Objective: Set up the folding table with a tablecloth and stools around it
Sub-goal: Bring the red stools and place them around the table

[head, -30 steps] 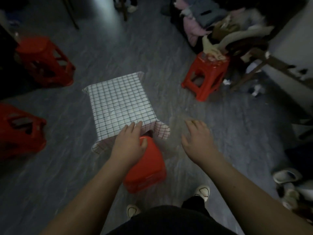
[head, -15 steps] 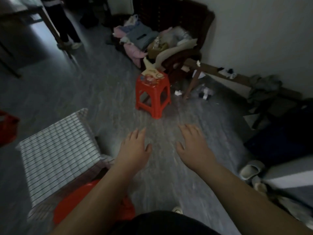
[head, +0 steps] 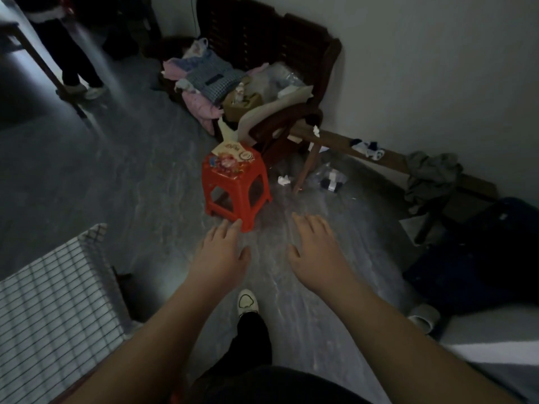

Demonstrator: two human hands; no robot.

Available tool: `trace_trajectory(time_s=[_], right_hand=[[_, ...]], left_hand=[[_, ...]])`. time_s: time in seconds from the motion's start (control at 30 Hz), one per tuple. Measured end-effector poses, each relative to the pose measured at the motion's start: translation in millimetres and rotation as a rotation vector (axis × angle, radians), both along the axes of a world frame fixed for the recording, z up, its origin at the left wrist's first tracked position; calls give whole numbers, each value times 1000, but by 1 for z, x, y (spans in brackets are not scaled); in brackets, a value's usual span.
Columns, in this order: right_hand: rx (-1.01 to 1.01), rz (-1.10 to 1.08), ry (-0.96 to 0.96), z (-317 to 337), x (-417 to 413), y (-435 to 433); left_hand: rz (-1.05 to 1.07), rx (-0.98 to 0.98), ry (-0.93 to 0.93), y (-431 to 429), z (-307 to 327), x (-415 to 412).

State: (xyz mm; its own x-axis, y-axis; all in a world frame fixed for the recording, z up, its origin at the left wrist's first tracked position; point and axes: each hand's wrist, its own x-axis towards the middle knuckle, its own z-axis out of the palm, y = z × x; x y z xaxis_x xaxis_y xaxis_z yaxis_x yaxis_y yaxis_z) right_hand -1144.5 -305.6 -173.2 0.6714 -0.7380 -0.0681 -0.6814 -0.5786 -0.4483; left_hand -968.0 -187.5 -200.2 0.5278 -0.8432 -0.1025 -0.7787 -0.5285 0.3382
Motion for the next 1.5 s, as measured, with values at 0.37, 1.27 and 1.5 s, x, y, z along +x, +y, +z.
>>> trace_trajectory(time_s=[0.37,1.27,1.5], right_hand=[[37,28,40,-13,198,-181],[270,485,310,-190,551,-612],[371,469,430,-344,632,-646]], left_hand=[[44,11,60,-179,-17,203],[692,106,371,-516,-138,456],[966,-7,649,-531,-312,501]])
